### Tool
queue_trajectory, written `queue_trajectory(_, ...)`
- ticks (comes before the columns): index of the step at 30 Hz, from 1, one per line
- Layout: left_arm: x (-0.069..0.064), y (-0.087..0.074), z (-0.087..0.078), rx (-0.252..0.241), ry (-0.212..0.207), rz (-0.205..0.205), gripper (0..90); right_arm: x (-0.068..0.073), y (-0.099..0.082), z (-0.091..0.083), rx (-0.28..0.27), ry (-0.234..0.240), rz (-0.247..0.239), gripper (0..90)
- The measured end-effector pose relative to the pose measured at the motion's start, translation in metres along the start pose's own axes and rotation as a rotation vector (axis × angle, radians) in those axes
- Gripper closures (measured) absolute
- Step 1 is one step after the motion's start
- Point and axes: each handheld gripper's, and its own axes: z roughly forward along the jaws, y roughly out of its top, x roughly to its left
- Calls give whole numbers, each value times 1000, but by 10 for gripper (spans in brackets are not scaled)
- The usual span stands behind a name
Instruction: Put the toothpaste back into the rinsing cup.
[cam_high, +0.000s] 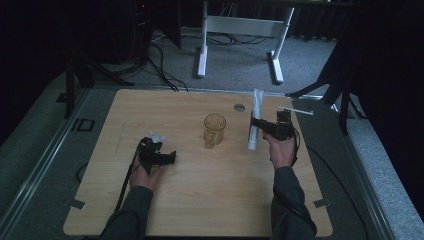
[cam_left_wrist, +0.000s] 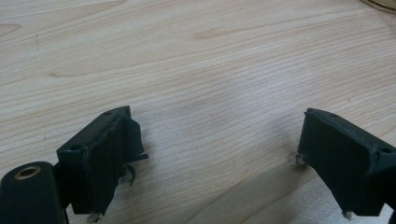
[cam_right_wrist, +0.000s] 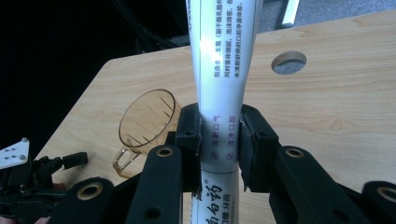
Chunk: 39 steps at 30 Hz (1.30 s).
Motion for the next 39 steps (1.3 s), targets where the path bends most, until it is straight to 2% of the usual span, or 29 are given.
queue_trajectory(39, 0, 0, 0, -2, 0, -2, 106, 9, 15, 11, -67, 28, -2, 723)
